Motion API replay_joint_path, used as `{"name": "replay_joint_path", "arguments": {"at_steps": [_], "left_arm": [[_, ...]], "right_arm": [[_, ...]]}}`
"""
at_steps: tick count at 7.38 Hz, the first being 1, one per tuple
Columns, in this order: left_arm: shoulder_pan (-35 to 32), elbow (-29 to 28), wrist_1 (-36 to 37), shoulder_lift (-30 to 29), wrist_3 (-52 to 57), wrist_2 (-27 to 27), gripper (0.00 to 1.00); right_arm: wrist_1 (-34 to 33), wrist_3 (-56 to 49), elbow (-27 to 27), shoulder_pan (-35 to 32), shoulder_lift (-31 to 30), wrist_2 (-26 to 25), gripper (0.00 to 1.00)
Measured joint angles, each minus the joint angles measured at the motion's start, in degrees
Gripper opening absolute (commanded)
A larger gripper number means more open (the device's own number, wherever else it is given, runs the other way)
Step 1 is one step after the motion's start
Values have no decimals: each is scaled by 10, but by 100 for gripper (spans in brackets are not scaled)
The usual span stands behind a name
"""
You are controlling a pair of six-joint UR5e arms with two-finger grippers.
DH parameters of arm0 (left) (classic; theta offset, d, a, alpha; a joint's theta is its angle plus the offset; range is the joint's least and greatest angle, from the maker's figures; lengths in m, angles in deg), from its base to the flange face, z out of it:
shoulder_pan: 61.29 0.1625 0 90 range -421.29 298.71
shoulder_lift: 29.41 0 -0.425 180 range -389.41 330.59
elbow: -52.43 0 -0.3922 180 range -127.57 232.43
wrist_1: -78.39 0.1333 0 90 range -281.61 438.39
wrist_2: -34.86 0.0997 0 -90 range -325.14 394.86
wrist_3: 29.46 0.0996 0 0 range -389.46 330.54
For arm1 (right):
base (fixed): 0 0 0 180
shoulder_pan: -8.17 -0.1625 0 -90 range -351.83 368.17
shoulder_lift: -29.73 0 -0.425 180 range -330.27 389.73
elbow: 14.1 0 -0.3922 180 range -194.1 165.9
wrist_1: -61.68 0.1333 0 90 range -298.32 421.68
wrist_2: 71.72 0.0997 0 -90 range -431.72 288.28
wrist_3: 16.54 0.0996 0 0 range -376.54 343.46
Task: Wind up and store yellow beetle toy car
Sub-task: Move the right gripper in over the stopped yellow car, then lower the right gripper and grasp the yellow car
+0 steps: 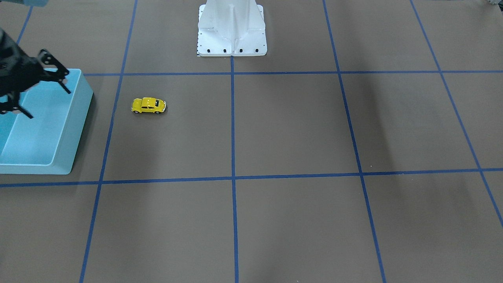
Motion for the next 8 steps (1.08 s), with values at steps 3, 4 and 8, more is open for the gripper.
{"name": "replay_joint_path", "arguments": {"at_steps": [3,4,8], "left_arm": [[-1,0,1,1,0,-7,100],[-1,0,1,1,0,-8,100],[-2,35,-3,33,-1,-17,100]], "right_arm": [[2,-129,27,68,23,-3,100],[2,-144,26,102,27,-11,100],[7,-153,26,177,33,-39,100]]}}
